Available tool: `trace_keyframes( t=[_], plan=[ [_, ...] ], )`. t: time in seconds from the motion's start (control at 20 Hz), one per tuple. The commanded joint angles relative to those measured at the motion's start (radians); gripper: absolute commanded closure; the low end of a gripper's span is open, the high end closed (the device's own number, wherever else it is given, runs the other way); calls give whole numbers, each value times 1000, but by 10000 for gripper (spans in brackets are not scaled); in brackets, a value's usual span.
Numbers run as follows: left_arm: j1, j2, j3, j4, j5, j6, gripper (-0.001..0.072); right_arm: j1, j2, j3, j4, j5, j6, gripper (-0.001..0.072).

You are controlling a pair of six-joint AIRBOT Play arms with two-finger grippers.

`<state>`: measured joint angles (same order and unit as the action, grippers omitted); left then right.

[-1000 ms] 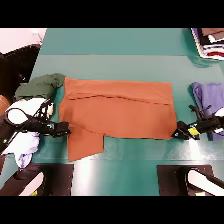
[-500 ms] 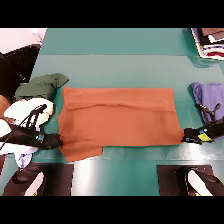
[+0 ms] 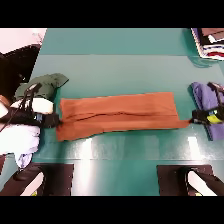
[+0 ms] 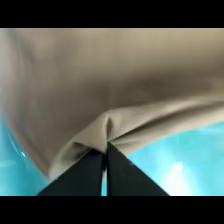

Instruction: Fold the shirts.

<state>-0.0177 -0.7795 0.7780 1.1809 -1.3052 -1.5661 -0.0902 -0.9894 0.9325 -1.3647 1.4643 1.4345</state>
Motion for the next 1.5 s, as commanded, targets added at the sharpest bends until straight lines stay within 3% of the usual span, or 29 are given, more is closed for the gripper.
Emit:
trace_keyframes(
  t=[0.0, 0.2, 0.35, 0.4, 0.45, 0.5, 0.55, 0.65, 0.7, 0.75, 0.8, 0.95, 1.1, 1.45],
  plan=[
    [1, -240, 107, 18, 206, 68, 685, 86, -195, 151, 9, -109, 4, 696],
    [1, -446, 192, 18, 306, 83, 684, 158, -412, 317, 11, -127, 5, 695],
    [1, -502, 205, 17, 367, 82, 681, 171, -521, 422, 24, -126, 6, 694],
    [1, -502, 205, 17, 379, 82, 617, 170, -547, 451, 61, -126, 4, 687],
    [1, -500, 206, 16, 387, 82, 388, 159, -569, 480, 90, -127, 3, 561],
    [1, -500, 216, 17, 377, 81, 248, 146, -586, 507, 108, -124, 3, 368],
    [4, -500, 238, 17, 336, 82, 252, 129, -594, 527, 135, -110, 2, 335],
    [4, -500, 298, 26, 221, 82, 253, 72, -584, 522, 189, -63, -59, 335],
    [4, -499, 323, 23, 172, 82, 330, 39, -570, 498, 196, -46, -76, 335],
    [1, -499, 336, 16, 143, 82, 537, 0, -552, 455, 196, -43, -89, 335],
    [1, -499, 340, 4, 134, 83, 679, -38, -534, 409, 196, -45, -103, 334],
    [1, -499, 340, -89, 163, 82, 684, -149, -540, 287, 222, -50, -164, 323],
    [1, -499, 340, -182, 195, 82, 684, -211, -603, 214, 354, -50, -226, 323],
    [-116, -510, 340, -209, 261, 81, 684, -127, -706, 216, 507, -129, -257, 329]
  ],
)
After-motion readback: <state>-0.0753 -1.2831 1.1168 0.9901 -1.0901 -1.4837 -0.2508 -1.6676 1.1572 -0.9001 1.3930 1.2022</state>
